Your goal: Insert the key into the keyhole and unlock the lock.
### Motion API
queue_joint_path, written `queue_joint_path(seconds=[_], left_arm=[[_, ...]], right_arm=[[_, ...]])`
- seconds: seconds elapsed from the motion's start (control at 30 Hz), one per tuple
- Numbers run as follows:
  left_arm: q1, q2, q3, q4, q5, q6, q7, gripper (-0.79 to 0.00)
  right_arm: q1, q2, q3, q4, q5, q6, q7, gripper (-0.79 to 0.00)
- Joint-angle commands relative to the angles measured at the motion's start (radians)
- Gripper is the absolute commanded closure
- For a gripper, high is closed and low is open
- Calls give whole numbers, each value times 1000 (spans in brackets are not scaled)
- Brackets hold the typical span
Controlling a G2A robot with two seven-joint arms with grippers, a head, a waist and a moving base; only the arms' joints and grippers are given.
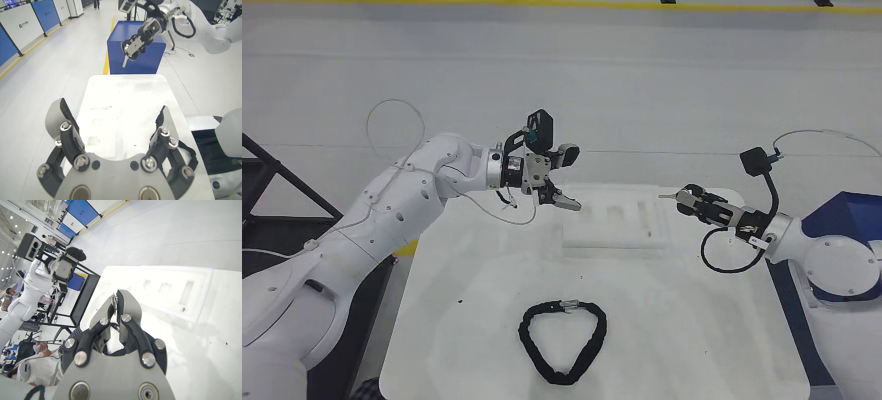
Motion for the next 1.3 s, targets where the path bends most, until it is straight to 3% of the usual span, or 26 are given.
queue_joint_path(seconds=[0.0,0.37,0.57,0.67,0.87,1.27], left_arm=[[34,-2,-2,-2,33,1,6,-785],[146,-29,3,9,326,0,122,-785],[152,-49,111,43,441,0,133,-785],[126,-59,193,59,438,0,130,-785],[163,-70,193,62,401,0,114,-785],[166,-71,193,75,402,0,76,-785]], right_arm=[[0,0,0,0,0,0,0,0],[0,0,0,0,0,0,0,0],[0,0,0,0,0,0,0,0],[0,0,0,0,0,0,0,0],[0,0,0,0,0,0,0,0],[0,0,0,0,0,0,0,0]])
